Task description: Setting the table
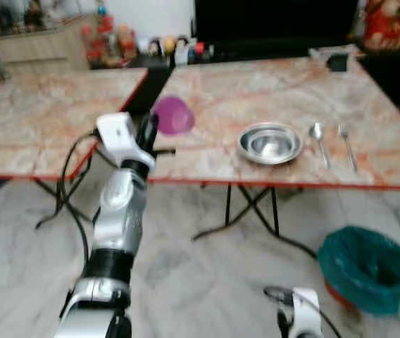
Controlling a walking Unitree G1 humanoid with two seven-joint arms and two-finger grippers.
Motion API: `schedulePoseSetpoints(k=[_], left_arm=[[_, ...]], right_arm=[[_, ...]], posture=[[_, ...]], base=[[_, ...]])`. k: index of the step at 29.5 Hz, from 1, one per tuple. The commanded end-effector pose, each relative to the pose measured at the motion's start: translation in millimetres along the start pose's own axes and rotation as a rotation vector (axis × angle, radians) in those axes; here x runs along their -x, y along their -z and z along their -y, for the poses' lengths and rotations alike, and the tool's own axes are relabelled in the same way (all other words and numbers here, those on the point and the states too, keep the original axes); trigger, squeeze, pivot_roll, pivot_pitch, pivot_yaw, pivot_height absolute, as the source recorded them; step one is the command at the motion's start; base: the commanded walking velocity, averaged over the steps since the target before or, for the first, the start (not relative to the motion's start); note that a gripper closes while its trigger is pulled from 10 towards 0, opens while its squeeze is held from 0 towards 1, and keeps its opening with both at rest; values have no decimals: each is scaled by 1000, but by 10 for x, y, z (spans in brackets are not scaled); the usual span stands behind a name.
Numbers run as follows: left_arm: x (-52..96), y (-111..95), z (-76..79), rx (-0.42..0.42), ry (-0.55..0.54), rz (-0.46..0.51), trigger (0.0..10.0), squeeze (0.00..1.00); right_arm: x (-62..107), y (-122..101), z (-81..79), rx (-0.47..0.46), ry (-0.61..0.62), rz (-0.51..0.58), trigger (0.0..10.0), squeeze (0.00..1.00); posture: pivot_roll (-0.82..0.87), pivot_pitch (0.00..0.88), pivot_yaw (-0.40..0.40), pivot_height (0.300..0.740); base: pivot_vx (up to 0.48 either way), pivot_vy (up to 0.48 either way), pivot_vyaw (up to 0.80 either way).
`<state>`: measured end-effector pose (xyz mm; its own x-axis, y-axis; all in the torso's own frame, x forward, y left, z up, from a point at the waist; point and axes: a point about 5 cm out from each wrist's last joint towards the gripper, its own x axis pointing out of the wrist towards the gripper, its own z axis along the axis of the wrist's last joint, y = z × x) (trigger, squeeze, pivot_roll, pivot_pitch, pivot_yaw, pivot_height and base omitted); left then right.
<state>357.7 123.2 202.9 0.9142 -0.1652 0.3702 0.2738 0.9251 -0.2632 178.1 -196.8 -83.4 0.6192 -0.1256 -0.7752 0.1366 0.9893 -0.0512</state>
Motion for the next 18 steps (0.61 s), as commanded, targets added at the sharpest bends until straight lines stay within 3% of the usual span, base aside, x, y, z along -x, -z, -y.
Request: schedulePoseSetpoints(k=[1, 18], left_arm=[[-31, -50, -8, -20, 9, 7, 10000, 0], [-50, -50, 26, -21, 37, 1, 10000, 0]], right_arm=[[-15, -64, -57, -11, -9, 19, 10000, 0], [-10, -43, -70, -22, -7, 16, 10000, 0]], posture=[[-51, 0, 107, 719], [-52, 0, 117, 719]], base=[[480, 0, 0], [480, 0, 0]])
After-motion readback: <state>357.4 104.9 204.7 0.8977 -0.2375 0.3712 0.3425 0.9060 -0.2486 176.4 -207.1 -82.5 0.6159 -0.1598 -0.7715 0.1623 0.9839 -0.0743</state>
